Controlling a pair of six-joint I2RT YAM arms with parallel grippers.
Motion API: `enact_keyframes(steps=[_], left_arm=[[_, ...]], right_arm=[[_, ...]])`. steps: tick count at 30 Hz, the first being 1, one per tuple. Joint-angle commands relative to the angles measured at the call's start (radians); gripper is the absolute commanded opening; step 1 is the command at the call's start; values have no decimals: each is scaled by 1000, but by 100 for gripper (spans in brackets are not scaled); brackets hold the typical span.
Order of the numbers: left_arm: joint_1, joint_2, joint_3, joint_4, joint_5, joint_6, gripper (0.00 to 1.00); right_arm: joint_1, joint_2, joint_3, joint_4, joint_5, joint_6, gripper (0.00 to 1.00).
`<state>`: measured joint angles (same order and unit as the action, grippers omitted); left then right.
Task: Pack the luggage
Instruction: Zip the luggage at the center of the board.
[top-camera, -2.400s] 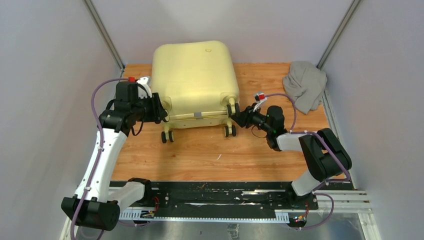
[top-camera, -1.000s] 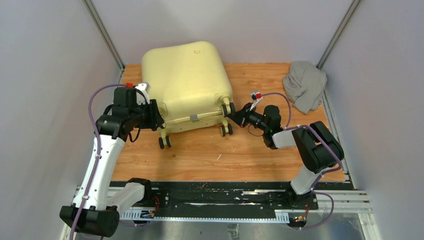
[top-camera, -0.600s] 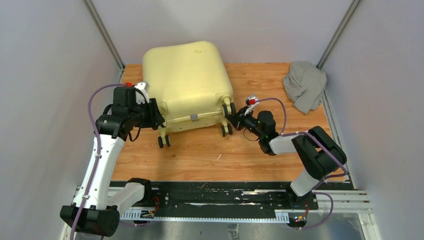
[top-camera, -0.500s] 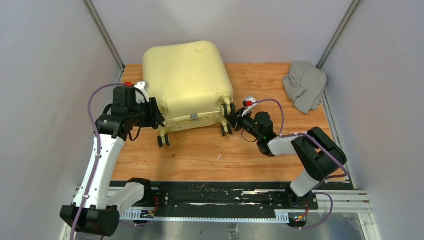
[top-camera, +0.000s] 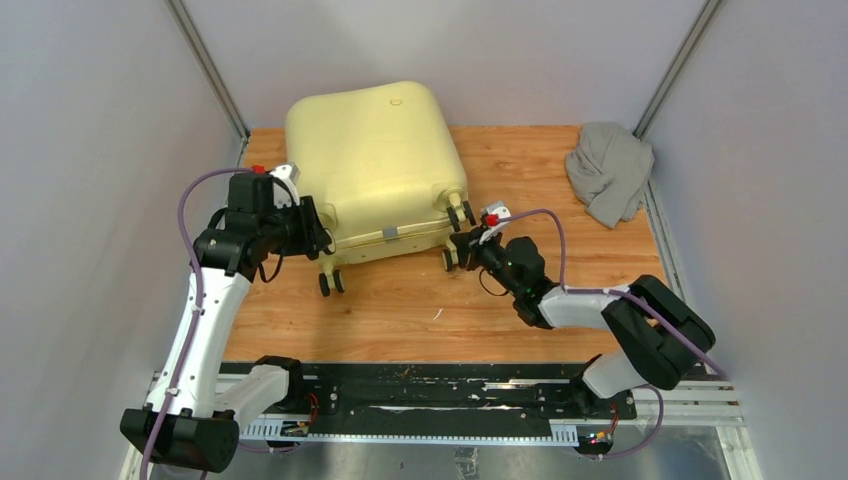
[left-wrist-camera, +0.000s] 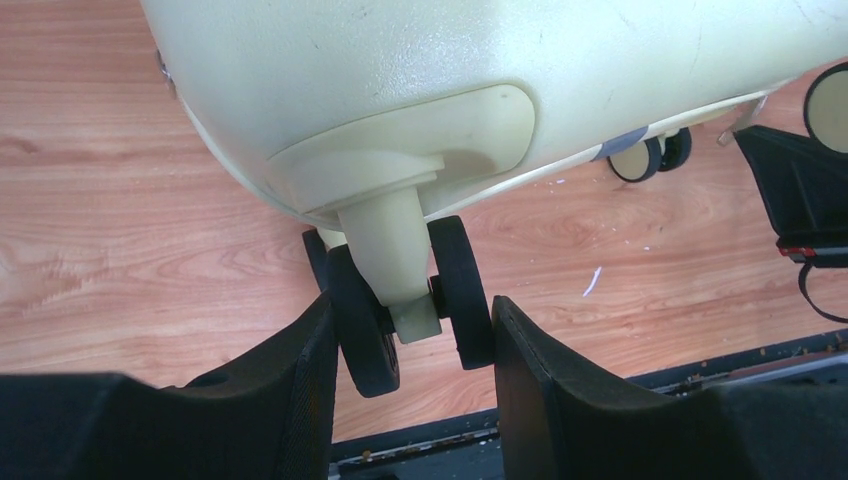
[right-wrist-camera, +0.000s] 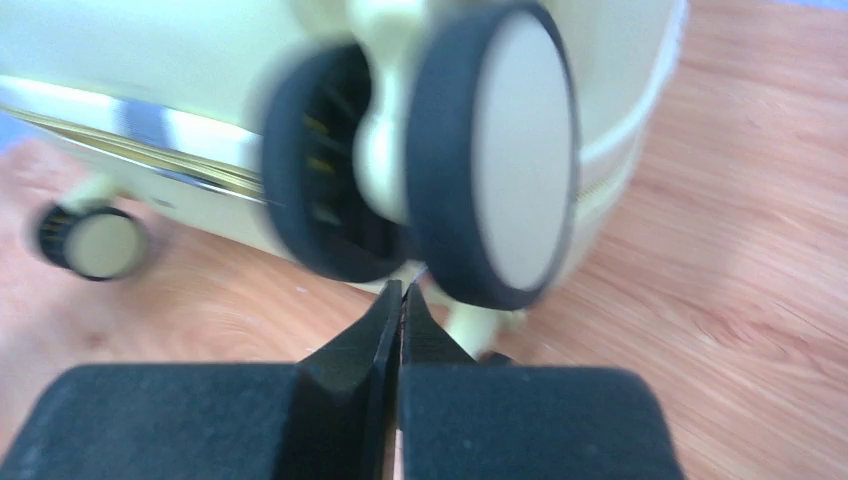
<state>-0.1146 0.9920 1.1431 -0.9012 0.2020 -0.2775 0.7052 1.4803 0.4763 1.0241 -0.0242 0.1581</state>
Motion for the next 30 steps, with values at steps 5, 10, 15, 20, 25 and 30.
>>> enact_keyframes(steps=[5, 10, 15, 20, 25, 30], left_arm=[[-63, -22, 72, 284, 317, -9, 0], [-63, -35, 56, 285, 319, -13, 0], [-62, -41, 88, 271, 295, 7, 0], [-62, -44, 106, 265, 266, 22, 0], [-62, -42, 115, 263, 231, 33, 0], [-62, -36, 140, 262, 207, 38, 0]], right_arm=[[27, -15, -11, 286, -279, 152, 0], [56, -25, 10, 200, -237, 101, 0], [-12, -150, -30, 28, -121, 111, 15], [-149, -301, -124, -72, -172, 130, 45], [-219, -390, -208, -142, -220, 134, 52], [-247, -385, -266, -119, -234, 152, 52]])
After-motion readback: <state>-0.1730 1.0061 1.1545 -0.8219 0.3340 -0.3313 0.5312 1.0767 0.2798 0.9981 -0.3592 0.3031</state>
